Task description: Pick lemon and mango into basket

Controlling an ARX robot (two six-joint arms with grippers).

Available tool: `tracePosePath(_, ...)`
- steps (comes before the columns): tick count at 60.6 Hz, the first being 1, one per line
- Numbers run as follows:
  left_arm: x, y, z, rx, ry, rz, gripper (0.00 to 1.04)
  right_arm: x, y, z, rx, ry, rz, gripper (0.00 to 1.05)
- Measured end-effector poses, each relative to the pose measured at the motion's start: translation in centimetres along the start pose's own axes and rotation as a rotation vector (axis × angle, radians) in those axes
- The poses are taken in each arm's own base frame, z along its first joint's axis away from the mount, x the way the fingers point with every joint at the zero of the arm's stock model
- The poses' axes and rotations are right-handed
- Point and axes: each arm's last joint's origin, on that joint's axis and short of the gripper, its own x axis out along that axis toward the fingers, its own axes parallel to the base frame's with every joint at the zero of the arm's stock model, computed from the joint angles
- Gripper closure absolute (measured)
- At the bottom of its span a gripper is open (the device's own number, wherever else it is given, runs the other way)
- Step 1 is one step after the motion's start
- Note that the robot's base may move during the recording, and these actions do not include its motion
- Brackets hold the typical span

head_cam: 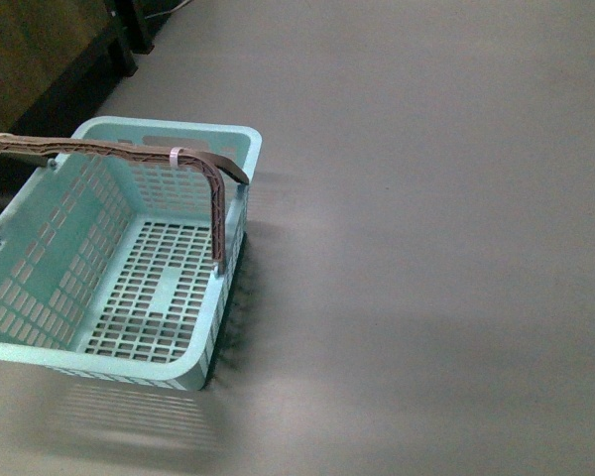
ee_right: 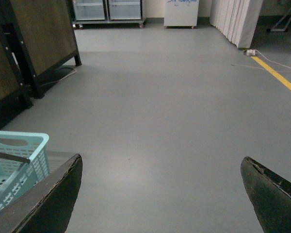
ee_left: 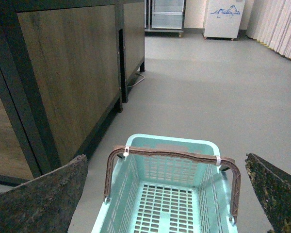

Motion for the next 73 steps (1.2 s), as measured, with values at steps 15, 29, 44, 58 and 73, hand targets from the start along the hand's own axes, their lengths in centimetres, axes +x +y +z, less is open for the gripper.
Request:
tracePosePath(15,0.0,0.0,0.0,0.000,0.000,0.000,0.07,0.0,0.0,0.0,0.000,0.000,0.000,0.09)
tracePosePath(29,0.1,-0.1,-0.1,-0.118,0.166,0.102,0.07,0.0,0.0,0.0,0.000,0.000,0.000,0.09)
tracePosePath(44,6.6,-1.4,1.4,-0.886,0.321,0.159,0.07,0.0,0.0,0.0,0.000,0.000,0.000,0.09)
tracePosePath(58,14.3,-0.5,-3.1,-1.080,0.439,0.339,0.07,0.0,0.0,0.0,0.000,0.000,0.000,0.09)
tracePosePath(73,20.6,-0.2,-6.5,-1.143,0.487,0.402,0.07,0.0,0.0,0.0,0.000,0.000,0.000,0.09)
